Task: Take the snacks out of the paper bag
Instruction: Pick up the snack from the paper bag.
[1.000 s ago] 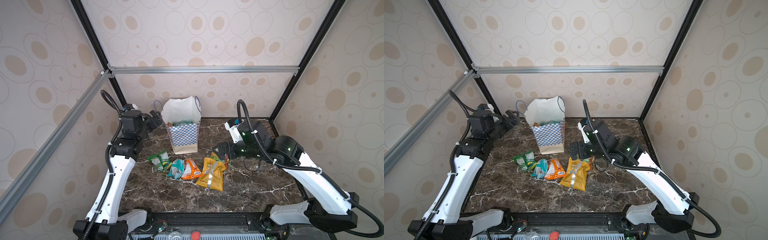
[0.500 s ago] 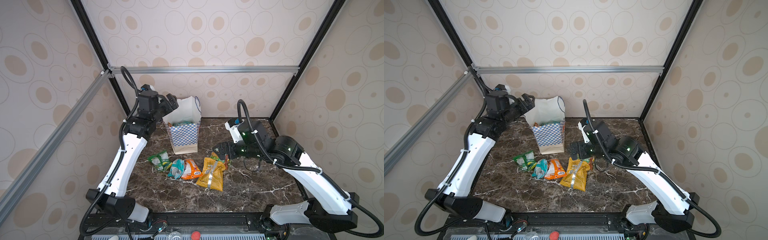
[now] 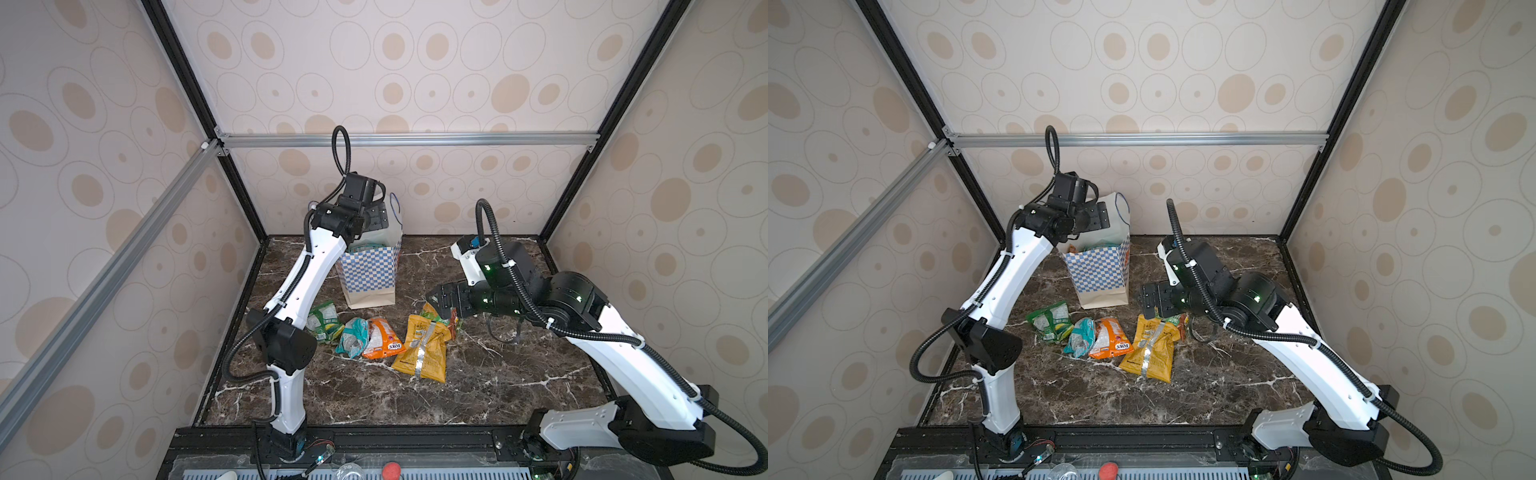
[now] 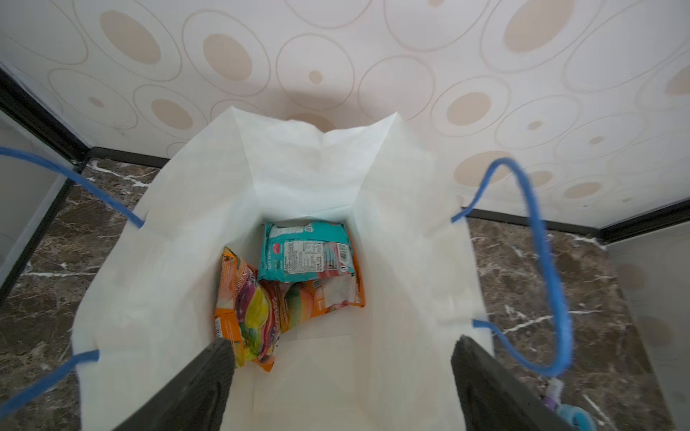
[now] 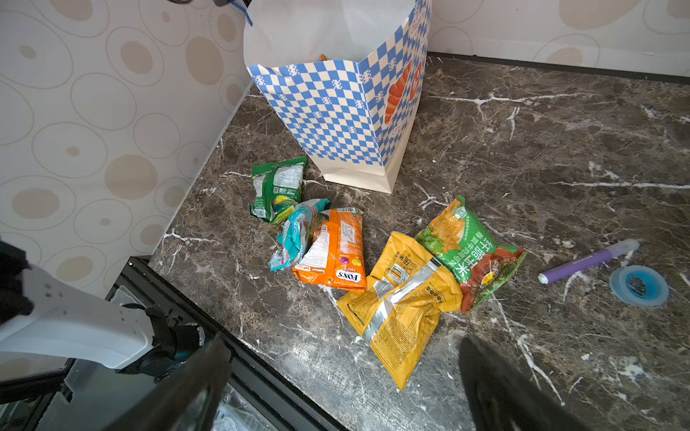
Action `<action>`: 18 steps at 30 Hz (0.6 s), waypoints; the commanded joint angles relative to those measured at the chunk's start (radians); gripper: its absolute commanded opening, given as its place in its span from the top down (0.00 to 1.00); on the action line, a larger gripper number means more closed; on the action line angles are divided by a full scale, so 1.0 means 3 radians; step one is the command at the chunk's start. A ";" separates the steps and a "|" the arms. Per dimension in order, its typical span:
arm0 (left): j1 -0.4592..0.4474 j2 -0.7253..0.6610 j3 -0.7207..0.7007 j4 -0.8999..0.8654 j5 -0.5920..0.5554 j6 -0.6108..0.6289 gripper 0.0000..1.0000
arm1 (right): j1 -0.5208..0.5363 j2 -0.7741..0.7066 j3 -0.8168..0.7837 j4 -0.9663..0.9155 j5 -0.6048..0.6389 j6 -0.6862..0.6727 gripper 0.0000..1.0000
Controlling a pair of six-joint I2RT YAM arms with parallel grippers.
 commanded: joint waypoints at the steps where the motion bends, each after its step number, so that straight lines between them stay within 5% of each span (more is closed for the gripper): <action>1: 0.0055 0.0218 0.0242 -0.0446 -0.0033 0.0126 0.16 | 0.0027 -0.0059 0.0111 -0.0126 0.0079 0.0059 0.00; 8: 0.0179 0.0509 0.0293 -0.0445 0.0081 0.0108 0.26 | 0.0025 -0.0253 -0.0003 -0.0185 0.0232 0.0149 0.00; 18: 0.0294 0.0918 0.0332 -0.0376 0.0318 0.0206 0.27 | 0.0025 -0.0121 0.0075 -0.0154 0.0184 0.0053 0.00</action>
